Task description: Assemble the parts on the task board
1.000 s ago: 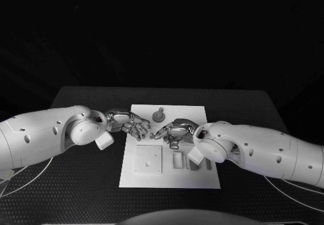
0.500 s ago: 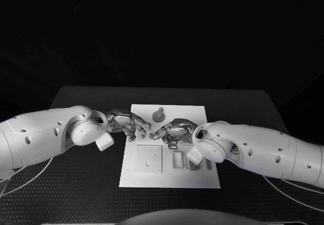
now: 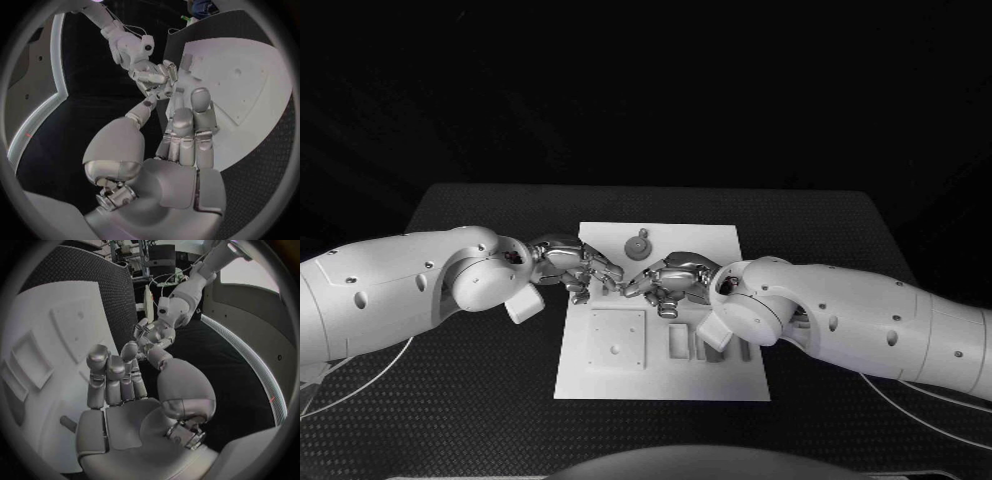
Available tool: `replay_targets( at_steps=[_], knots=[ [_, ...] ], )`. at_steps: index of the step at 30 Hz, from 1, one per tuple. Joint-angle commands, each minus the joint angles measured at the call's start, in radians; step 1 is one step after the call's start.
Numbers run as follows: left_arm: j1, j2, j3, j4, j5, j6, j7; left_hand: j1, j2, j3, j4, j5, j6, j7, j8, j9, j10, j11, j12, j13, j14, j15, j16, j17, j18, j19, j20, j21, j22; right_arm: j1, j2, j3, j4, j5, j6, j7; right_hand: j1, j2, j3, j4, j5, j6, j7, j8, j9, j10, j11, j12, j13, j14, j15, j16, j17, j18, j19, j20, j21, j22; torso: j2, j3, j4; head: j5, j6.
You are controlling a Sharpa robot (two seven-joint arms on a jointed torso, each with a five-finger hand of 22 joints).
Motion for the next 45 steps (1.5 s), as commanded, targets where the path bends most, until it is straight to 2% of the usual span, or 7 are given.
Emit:
replay_targets(
  at_steps=[1,8,14,20,27,33,45],
  knots=[
    [0.000,0.002,0.000,0.002,-0.013,0.002,0.014,0.012,0.003,0.005,-0.005,-0.003,0.018,0.007,0.010,0.003,-0.008,0.005,0.000,-0.004,-0.002,0.007,0.008,-0.005,0.109,0.001,0.011,-0.001,0.002,-0.001,0.001,0.001,0.000,-0.004,0.017,0.013,0.010,0.001,-0.006,-0.001,0.000,0.021,0.013,0.004,0.002,0.003,-0.002,-0.005,-0.001,0.001,-0.007,0.000,0.001,0.071,0.001,-0.005,0.004,0.016,0.000,0.0003,0.0007,-0.001,-0.001],
    [0.000,0.004,0.000,-0.001,-0.014,0.033,0.020,0.016,0.009,0.017,-0.020,-0.003,0.016,0.016,0.001,-0.004,-0.048,0.020,-0.003,-0.036,-0.011,0.022,0.028,-0.031,0.122,0.004,0.026,-0.007,0.005,-0.001,0.002,0.005,-0.005,-0.006,0.017,0.014,0.011,0.002,-0.007,-0.001,0.000,0.021,0.013,0.003,0.002,0.003,-0.002,-0.005,-0.001,0.002,-0.007,0.000,0.001,0.071,0.001,-0.006,0.004,0.016,0.000,0.0005,0.0003,-0.001,-0.004],
    [0.000,0.005,0.000,-0.001,-0.009,0.048,0.038,0.014,0.008,0.021,-0.029,-0.003,0.021,0.009,0.000,-0.008,-0.061,0.027,-0.001,-0.059,-0.019,0.029,0.042,-0.048,0.132,0.006,0.035,-0.010,0.007,-0.001,0.003,0.006,-0.013,-0.007,0.018,0.013,0.011,0.002,-0.007,-0.001,0.000,0.021,0.013,0.003,0.002,0.003,-0.002,-0.005,-0.001,0.002,-0.007,0.000,0.001,0.071,0.001,-0.006,0.004,0.016,0.000,-0.0004,0.0004,-0.002,-0.004],
    [0.000,0.007,0.000,-0.002,0.019,0.049,0.048,-0.003,0.003,0.018,-0.025,-0.004,0.008,0.009,-0.010,-0.014,-0.055,0.027,0.001,-0.075,-0.024,0.030,0.054,-0.063,0.137,0.009,0.037,-0.011,0.011,-0.001,0.005,0.006,-0.014,-0.007,0.020,0.013,0.012,0.002,-0.007,-0.001,0.000,0.021,0.013,0.003,0.002,0.003,-0.003,-0.005,-0.001,0.002,-0.007,0.000,0.001,0.071,0.002,-0.007,0.004,0.016,0.000,-0.0001,0.0001,-0.002,-0.006],
    [0.000,0.006,0.000,-0.001,0.019,0.063,0.048,0.002,0.001,0.021,-0.031,-0.004,0.003,0.010,-0.013,-0.016,-0.044,0.025,0.003,-0.084,-0.027,0.027,0.062,-0.073,0.139,0.010,0.037,-0.012,0.014,-0.001,0.006,0.007,-0.015,-0.010,0.021,0.014,0.012,0.002,-0.008,-0.001,0.000,0.022,0.013,0.003,0.002,0.003,-0.003,-0.005,-0.001,0.002,-0.008,0.000,0.002,0.071,0.002,-0.007,0.004,0.016,0.000,0.0000,0.0008,-0.007,-0.008],
    [0.000,0.006,0.000,-0.001,0.016,0.053,0.048,0.014,0.002,0.029,-0.038,-0.003,0.004,0.014,-0.013,-0.017,-0.039,0.024,0.002,-0.092,-0.029,0.026,0.068,-0.082,0.139,0.011,0.036,-0.012,0.017,-0.001,0.007,0.008,-0.014,-0.011,0.023,0.013,0.013,0.002,-0.008,-0.001,0.000,0.022,0.013,0.003,0.002,0.003,-0.003,-0.005,-0.001,0.002,-0.008,0.000,0.002,0.071,0.002,-0.007,0.004,0.016,0.000,0.0001,-0.0001,-0.005,-0.007],
    [-0.001,0.007,0.000,0.002,-0.006,0.066,0.048,0.083,-0.014,0.049,-0.048,-0.003,0.015,0.010,-0.008,-0.018,-0.007,0.017,0.005,-0.112,-0.035,0.020,0.092,-0.115,0.134,0.011,0.032,-0.011,0.029,-0.001,0.009,0.010,-0.015,-0.011,0.024,0.014,0.013,0.003,-0.009,-0.001,0.000,0.022,0.013,0.003,0.003,0.003,-0.003,-0.005,0.000,0.003,-0.008,0.000,0.002,0.071,0.002,-0.008,0.005,0.016,0.000,-0.0005,0.0005,-0.006,-0.012]
  ],
)
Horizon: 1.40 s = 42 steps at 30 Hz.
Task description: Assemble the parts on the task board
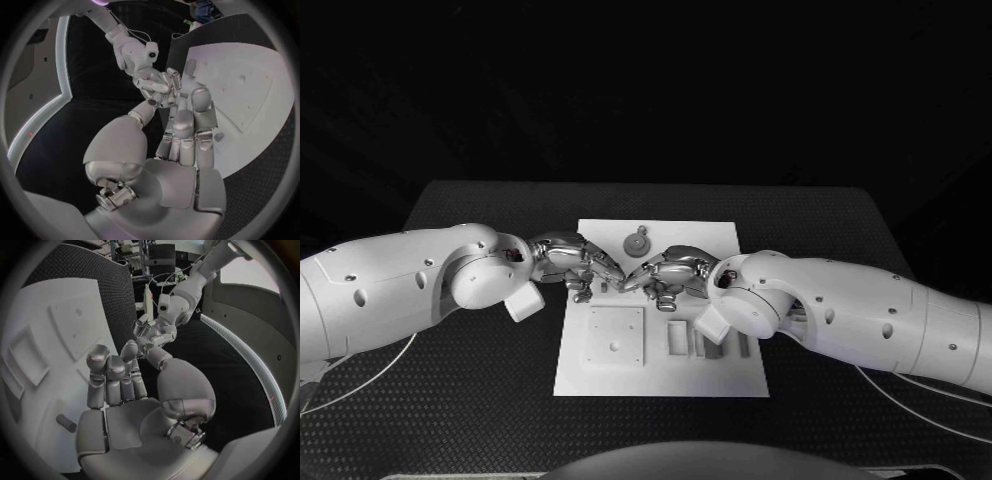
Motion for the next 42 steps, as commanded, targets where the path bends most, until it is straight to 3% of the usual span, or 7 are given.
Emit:
replay_targets(
  at_steps=[1,42],
  knots=[
    [0.000,0.001,0.000,0.004,-0.010,0.019,0.015,0.020,-0.002,0.008,0.001,-0.003,0.010,0.001,0.003,-0.001,0.015,-0.001,0.006,-0.004,-0.009,-0.003,0.011,-0.008,0.102,0.001,-0.001,-0.003,0.016,-0.001,0.001,0.001,0.000,-0.008,0.018,0.012,0.010,-0.001,-0.007,0.001,0.003,0.020,0.014,0.003,0.002,0.003,-0.003,-0.005,0.000,0.001,-0.008,0.000,0.001,0.070,0.002,-0.008,0.005,0.016,0.000,-0.0004,0.0001,-0.001,-0.003],
    [0.000,-0.002,0.001,0.001,-0.034,0.001,0.030,0.102,0.014,0.051,0.001,-0.004,0.099,-0.027,0.040,0.011,0.143,-0.038,0.023,0.003,-0.023,-0.039,0.058,-0.080,0.074,-0.003,-0.022,0.005,0.022,-0.001,0.006,0.001,-0.005,-0.008,0.023,0.009,0.010,0.000,-0.010,0.001,0.003,0.020,0.014,0.002,0.002,0.004,-0.003,-0.006,0.000,0.002,-0.008,0.000,0.001,0.070,0.002,-0.010,0.005,0.015,0.000,-0.0001,-0.0003,0.002,-0.005]
  ],
)
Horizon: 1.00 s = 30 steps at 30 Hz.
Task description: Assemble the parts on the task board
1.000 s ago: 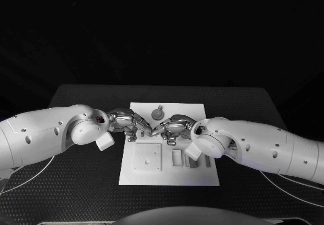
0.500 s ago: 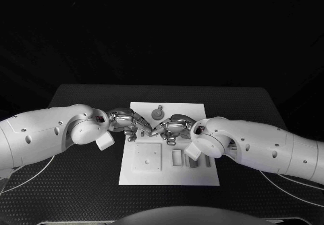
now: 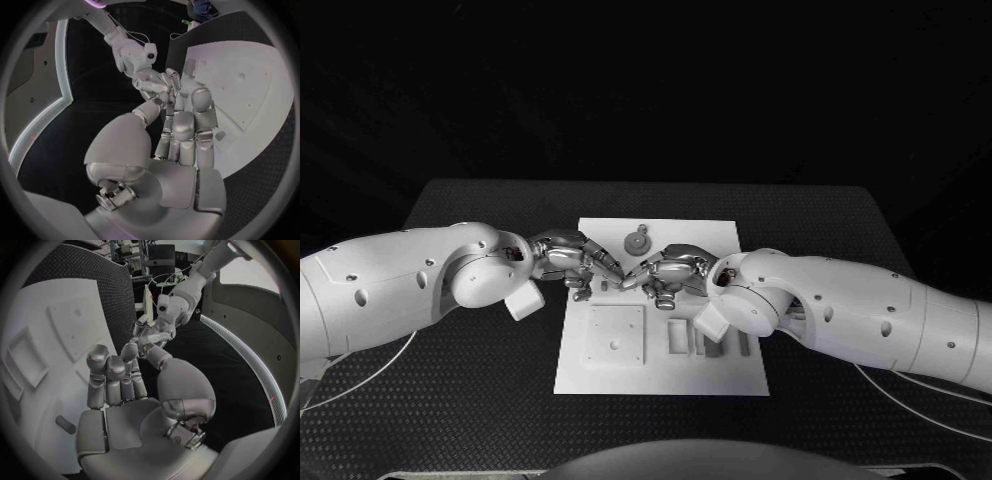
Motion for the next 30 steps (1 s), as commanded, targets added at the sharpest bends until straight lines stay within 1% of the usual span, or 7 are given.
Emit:
replay_targets(
  at_steps=[1,11,15,24,30],
  knots=[
    [0.000,-0.001,0.001,0.000,-0.005,0.003,0.011,0.008,0.000,0.007,-0.001,-0.004,0.007,0.001,0.003,0.002,0.029,0.001,0.005,0.002,0.000,-0.008,0.007,-0.001,0.081,0.000,-0.007,0.005,0.021,-0.001,-0.001,0.000,-0.001,-0.007,0.017,0.008,0.011,0.001,-0.005,-0.001,0.004,0.022,0.012,0.003,0.002,0.004,-0.003,-0.006,0.000,-0.001,-0.006,0.000,0.002,0.069,0.001,-0.007,0.005,0.015,0.000,0.0004,-0.0002,0.000,-0.001],
    [0.000,0.000,0.001,0.001,-0.007,0.003,0.012,0.010,0.003,0.008,-0.001,-0.004,0.010,0.001,0.004,0.003,0.035,0.000,0.006,0.004,-0.001,-0.008,0.011,-0.005,0.079,-0.001,-0.008,0.006,0.021,-0.001,-0.001,0.000,-0.001,-0.007,0.017,0.006,0.011,0.001,-0.006,-0.001,0.004,0.022,0.012,0.003,0.002,0.004,-0.003,-0.006,0.000,-0.001,-0.006,0.000,0.002,0.069,0.001,-0.007,0.005,0.015,0.000,0.0007,-0.0002,-0.001,-0.002],
    [0.000,0.000,0.001,0.000,-0.008,0.009,0.019,0.017,0.005,0.014,-0.001,-0.004,0.025,-0.005,0.011,0.007,0.050,-0.005,0.010,0.010,-0.004,-0.013,0.016,-0.011,0.076,-0.002,-0.011,0.007,0.021,-0.001,0.000,0.000,-0.001,-0.007,0.018,0.007,0.011,0.001,-0.006,-0.001,0.004,0.022,0.012,0.003,0.002,0.004,-0.003,-0.006,0.000,-0.001,-0.006,0.000,0.002,0.069,0.001,-0.007,0.005,0.015,0.000,0.0008,-0.0001,-0.001,-0.004],
    [0.000,0.001,0.001,-0.001,-0.016,-0.006,0.021,0.034,0.012,0.037,-0.001,-0.004,0.053,-0.016,0.022,0.017,0.079,-0.017,0.017,0.024,-0.008,-0.025,0.023,-0.024,0.069,-0.004,-0.018,0.009,0.020,-0.001,0.000,0.000,-0.003,-0.007,0.022,0.004,0.010,0.001,-0.007,-0.001,0.004,0.022,0.012,0.002,0.002,0.004,-0.003,-0.006,0.000,-0.001,-0.006,-0.001,0.002,0.069,0.001,-0.008,0.005,0.015,0.000,0.0003,0.0000,-0.003,-0.005],
    [0.000,0.002,0.001,-0.002,-0.020,-0.013,0.024,0.038,0.012,0.048,-0.001,-0.004,0.062,-0.017,0.025,0.021,0.088,-0.021,0.018,0.031,-0.010,-0.029,0.027,-0.031,0.066,-0.004,-0.021,0.010,0.020,-0.001,0.000,0.000,-0.003,-0.001,0.023,0.003,0.009,-0.003,-0.009,0.000,0.004,0.014,0.015,-0.003,0.001,-0.002,-0.001,-0.011,-0.001,-0.004,-0.006,-0.004,0.001,0.069,-0.003,-0.009,0.002,0.013,0.000,0.0002,0.0002,-0.004,-0.005]
  ],
)
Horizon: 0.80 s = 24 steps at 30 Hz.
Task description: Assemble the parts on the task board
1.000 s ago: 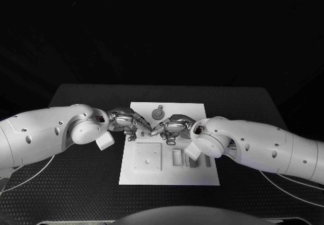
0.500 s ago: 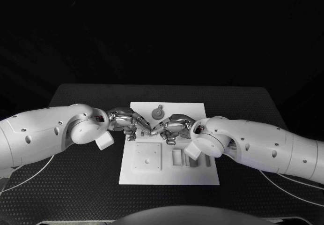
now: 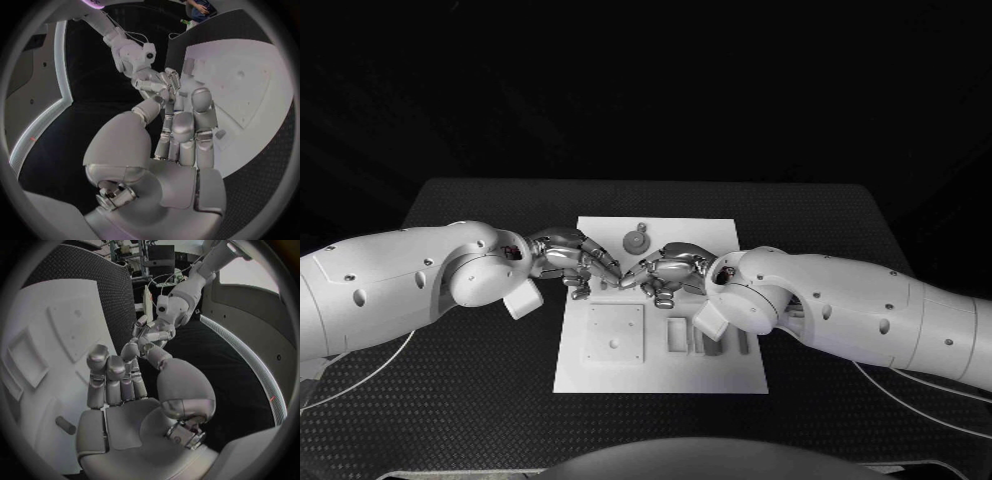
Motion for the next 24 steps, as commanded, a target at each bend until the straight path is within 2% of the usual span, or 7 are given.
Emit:
replay_targets(
  at_steps=[1,5,8,14,17,24],
  knots=[
    [0.000,0.001,0.001,0.000,-0.008,-0.011,0.018,0.007,0.002,0.006,-0.001,0.000,0.009,-0.001,0.006,0.002,0.085,-0.017,0.005,0.004,-0.013,-0.022,0.005,-0.002,0.076,-0.001,-0.008,0.006,0.020,-0.001,-0.001,0.000,-0.001,0.002,0.019,0.002,0.007,-0.005,-0.007,0.001,0.003,0.006,0.019,-0.006,-0.001,-0.005,0.000,-0.007,-0.001,-0.005,-0.004,-0.006,0.001,0.068,-0.002,-0.008,0.000,0.012,0.000,-0.0003,0.0004,0.000,0.000],
    [0.000,0.001,0.001,-0.001,-0.011,-0.015,0.019,0.007,0.003,0.008,-0.001,0.000,0.011,-0.002,0.007,0.004,0.087,-0.018,0.005,0.005,-0.014,-0.023,0.005,-0.003,0.075,-0.001,-0.009,0.006,0.020,-0.001,-0.002,0.000,-0.002,0.009,0.020,0.004,-0.002,-0.003,-0.013,0.003,0.003,-0.017,0.026,-0.022,-0.007,-0.012,0.007,-0.010,0.001,-0.009,0.002,-0.008,0.002,0.068,-0.005,-0.009,-0.004,0.010,0.000,0.0001,0.0001,0.001,0.000],
    [0.000,0.001,0.001,-0.001,-0.011,-0.015,0.019,0.007,0.003,0.009,-0.001,0.000,0.012,-0.002,0.007,0.004,0.088,-0.019,0.005,0.006,-0.014,-0.024,0.006,-0.005,0.075,-0.001,-0.010,0.006,0.020,-0.001,-0.003,0.000,-0.002,0.012,0.021,0.002,-0.009,-0.016,-0.020,0.003,0.003,-0.027,0.031,-0.030,-0.011,-0.015,0.011,-0.010,0.002,-0.011,0.006,-0.009,0.003,0.068,-0.006,-0.010,-0.005,0.009,0.000,0.0001,0.0001,0.001,0.000],
    [0.000,0.001,0.001,-0.001,-0.014,-0.017,0.017,0.006,0.003,0.010,-0.001,0.000,0.014,-0.002,0.008,0.006,0.091,-0.020,0.005,0.008,-0.014,-0.024,0.007,-0.006,0.074,-0.001,-0.011,0.006,0.020,-0.001,-0.004,0.000,-0.002,0.024,0.020,0.005,-0.034,-0.055,-0.043,0.006,0.003,-0.049,0.042,-0.047,-0.021,-0.026,0.022,-0.013,0.005,-0.018,0.014,-0.013,0.004,0.068,-0.009,-0.012,-0.011,0.006,0.000,0.0002,0.0003,0.002,0.000],
    [0.000,0.001,0.001,-0.001,-0.019,-0.015,0.016,0.005,0.003,0.010,0.000,0.000,0.014,-0.003,0.008,0.006,0.091,-0.020,0.006,0.009,-0.014,-0.025,0.008,-0.007,0.074,-0.001,-0.012,0.006,0.020,-0.001,-0.005,0.000,-0.002,0.030,0.016,0.006,-0.049,-0.064,-0.056,0.008,0.003,-0.075,0.052,-0.066,-0.032,-0.038,0.031,-0.016,0.005,-0.026,0.023,-0.019,0.005,0.068,-0.013,-0.014,-0.017,0.004,0.000,0.0000,0.0003,0.001,0.001],
    [0.000,0.000,0.001,-0.002,-0.026,-0.020,0.015,0.005,0.004,0.011,-0.001,0.000,0.015,-0.003,0.008,0.007,0.093,-0.020,0.006,0.010,-0.014,-0.025,0.008,-0.008,0.074,0.000,-0.013,0.007,0.020,-0.001,-0.009,0.000,-0.003,0.040,0.000,0.017,-0.071,-0.080,-0.076,0.010,0.003,-0.096,0.062,-0.082,-0.043,-0.051,0.041,-0.017,0.009,-0.035,0.033,-0.023,0.006,0.068,-0.020,-0.014,-0.026,0.000,0.000,-0.0001,0.0004,0.002,0.001]
  ],
)
